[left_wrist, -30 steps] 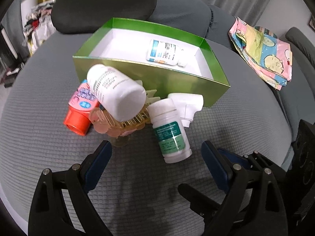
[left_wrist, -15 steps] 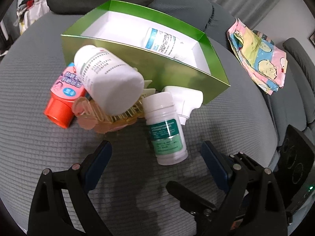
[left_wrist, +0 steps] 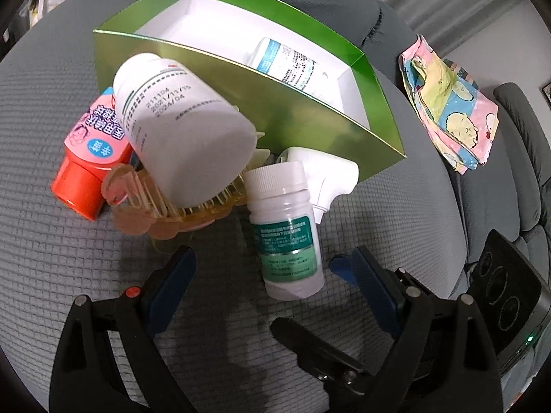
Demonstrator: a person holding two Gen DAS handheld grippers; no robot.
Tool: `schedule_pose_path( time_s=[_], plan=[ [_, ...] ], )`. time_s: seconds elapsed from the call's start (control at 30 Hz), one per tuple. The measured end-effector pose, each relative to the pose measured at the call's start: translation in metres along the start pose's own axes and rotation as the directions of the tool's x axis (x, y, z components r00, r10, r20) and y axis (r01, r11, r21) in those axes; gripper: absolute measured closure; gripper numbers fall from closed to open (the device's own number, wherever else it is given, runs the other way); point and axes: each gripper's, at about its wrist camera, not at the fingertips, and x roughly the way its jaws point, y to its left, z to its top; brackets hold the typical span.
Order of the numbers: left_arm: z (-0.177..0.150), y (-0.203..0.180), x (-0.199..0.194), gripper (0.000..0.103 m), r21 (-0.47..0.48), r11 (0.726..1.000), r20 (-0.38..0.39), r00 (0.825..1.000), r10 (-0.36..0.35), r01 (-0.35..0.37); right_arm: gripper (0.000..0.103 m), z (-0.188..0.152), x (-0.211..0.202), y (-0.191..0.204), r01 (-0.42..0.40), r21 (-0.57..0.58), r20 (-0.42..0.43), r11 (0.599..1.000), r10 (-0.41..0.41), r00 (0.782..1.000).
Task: Organize rigid objects
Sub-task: 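Close the right tool on the green-label white bottle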
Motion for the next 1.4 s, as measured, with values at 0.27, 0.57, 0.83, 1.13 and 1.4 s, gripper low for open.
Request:
schedule_pose_path(
  time_s=[0.27,0.57,0.83,1.13,1.4],
  plan=[
    [0.002,0.003,0.000,0.019,-0.027,0.999,-0.018,0.999,-0.041,0.040,0.024,0.004,0.008,0.000,-0.022,0.020,0.005,1.000,0.021,1.000],
    [0.007,0.001,0.008,0.032,-0.026,0.998,-0.044,0.998,-0.051,0.050,0.029,0.008,0.012,-0.002,-0.034,0.039,0.006,0.999,0.034,0.999],
    [0.009,-0.002,0.009,0.047,-0.017,0.998,-0.052,0.997,-0.056,0.056,0.036,0.013,0.018,-0.004,-0.038,0.046,0.004,0.998,0.038,0.999],
    [0.008,-0.001,0.012,0.062,-0.019,0.999,-0.069,0.996,-0.048,0.046,0.049,0.015,0.021,-0.003,-0.032,0.029,-0.010,0.999,0.032,0.999],
    [0.007,-0.002,0.012,0.061,-0.014,0.999,-0.070,0.997,-0.038,0.038,0.061,0.014,0.022,-0.003,-0.051,0.021,-0.014,0.998,0.051,0.999]
  ],
)
